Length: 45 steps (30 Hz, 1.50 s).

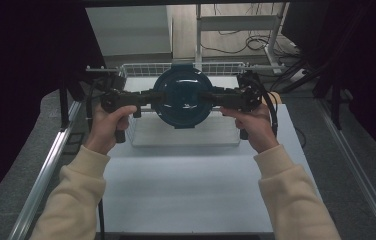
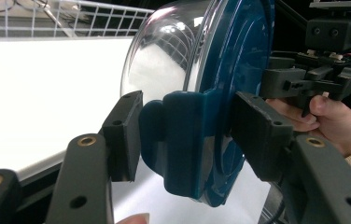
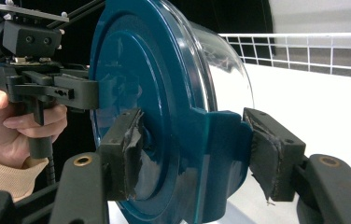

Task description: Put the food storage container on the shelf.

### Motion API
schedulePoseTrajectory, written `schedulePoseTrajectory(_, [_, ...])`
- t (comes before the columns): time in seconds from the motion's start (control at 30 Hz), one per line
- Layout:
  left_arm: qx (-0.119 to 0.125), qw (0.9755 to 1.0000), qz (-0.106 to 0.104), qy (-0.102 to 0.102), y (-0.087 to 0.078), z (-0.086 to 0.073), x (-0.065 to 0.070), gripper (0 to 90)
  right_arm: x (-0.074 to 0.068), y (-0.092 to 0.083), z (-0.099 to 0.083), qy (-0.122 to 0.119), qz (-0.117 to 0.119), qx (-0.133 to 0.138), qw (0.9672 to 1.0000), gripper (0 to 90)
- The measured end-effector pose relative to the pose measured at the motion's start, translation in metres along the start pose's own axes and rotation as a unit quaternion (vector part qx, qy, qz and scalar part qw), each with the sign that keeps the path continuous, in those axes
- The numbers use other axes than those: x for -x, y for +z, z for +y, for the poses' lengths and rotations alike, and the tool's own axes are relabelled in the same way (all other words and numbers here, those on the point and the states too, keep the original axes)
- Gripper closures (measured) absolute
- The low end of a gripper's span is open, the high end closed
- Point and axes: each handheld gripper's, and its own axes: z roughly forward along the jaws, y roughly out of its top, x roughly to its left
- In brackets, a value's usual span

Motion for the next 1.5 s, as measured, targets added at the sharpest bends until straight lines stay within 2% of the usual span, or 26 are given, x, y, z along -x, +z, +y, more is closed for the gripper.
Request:
schedulePoseTrajectory(0.2, [-0.001,1.0000,-0.001,-0.003,0.006,0.013,-0.010,44.8,0.010,0.006,0.013,0.003,-0.001,-0.004,1.0000,40.2])
schedulePoseTrajectory(0.4, [-0.006,0.9998,-0.006,-0.017,0.015,0.019,-0.031,44.8,0.023,0.019,0.021,0.012,-0.005,-0.014,0.9998,40.2])
schedulePoseTrajectory(0.47, [-0.011,0.9995,-0.009,-0.030,0.021,0.019,-0.040,44.9,0.034,0.027,0.020,0.026,-0.007,-0.020,0.9994,40.2])
schedulePoseTrajectory(0.7, [-0.024,0.9981,-0.017,-0.055,0.038,0.019,-0.064,44.6,0.052,0.039,0.018,0.046,-0.016,-0.029,0.9984,40.1])
schedulePoseTrajectory(0.77, [-0.024,0.9978,-0.018,-0.059,0.040,0.019,-0.066,44.6,0.054,0.040,0.018,0.045,-0.017,-0.031,0.9984,40.1])
schedulePoseTrajectory(0.8, [-0.020,0.9976,-0.020,-0.064,0.042,0.019,-0.068,44.6,0.057,0.041,0.017,0.054,-0.017,-0.027,0.9980,40.0])
schedulePoseTrajectory(0.9, [-0.018,0.9973,-0.022,-0.068,0.044,0.020,-0.070,44.6,0.059,0.041,0.017,0.056,-0.018,-0.023,0.9980,40.0])
schedulePoseTrajectory(1.07, [-0.007,0.9948,-0.030,-0.097,0.049,0.021,-0.080,44.4,0.063,0.044,0.017,0.079,-0.027,-0.016,0.9964,39.4])
schedulePoseTrajectory(1.13, [-0.004,0.9935,-0.029,-0.110,0.053,0.022,-0.082,44.1,0.067,0.046,0.019,0.102,-0.027,-0.013,0.9943,39.2])
schedulePoseTrajectory(1.17, [-0.009,0.9913,-0.032,-0.128,0.057,0.025,-0.087,43.5,0.073,0.049,0.020,0.123,-0.027,-0.012,0.9919,38.9])
schedulePoseTrajectory(1.2, [-0.009,0.9913,-0.032,-0.128,0.057,0.025,-0.087,43.2,0.073,0.049,0.020,0.123,-0.027,-0.012,0.9919,38.9])
schedulePoseTrajectory(1.23, [-0.012,0.9903,-0.033,-0.134,0.060,0.027,-0.090,43.2,0.076,0.050,0.021,0.134,-0.028,-0.011,0.9905,38.9])
schedulePoseTrajectory(1.3, [-0.014,0.9890,-0.034,-0.144,0.064,0.028,-0.093,41.8,0.084,0.053,0.023,0.162,-0.032,-0.011,0.9862,38.6])
schedulePoseTrajectory(1.37, [-0.015,0.9871,-0.040,-0.154,0.067,0.027,-0.098,41.4,0.089,0.055,0.022,0.178,-0.033,-0.008,0.9835,38.5])
schedulePoseTrajectory(1.4, [-0.014,0.9860,-0.042,-0.161,0.069,0.027,-0.100,41.4,0.089,0.055,0.022,0.178,-0.033,-0.008,0.9835,38.5])
schedulePoseTrajectory(1.47, [-0.015,0.9841,-0.045,-0.171,0.072,0.026,-0.104,40.4,0.094,0.058,0.021,0.199,-0.034,-0.003,0.9794,38.4])
schedulePoseTrajectory(1.5, [-0.014,0.9835,-0.045,-0.175,0.074,0.025,-0.104,39.1,0.099,0.060,0.019,0.218,-0.034,0.001,0.9754,38.3])
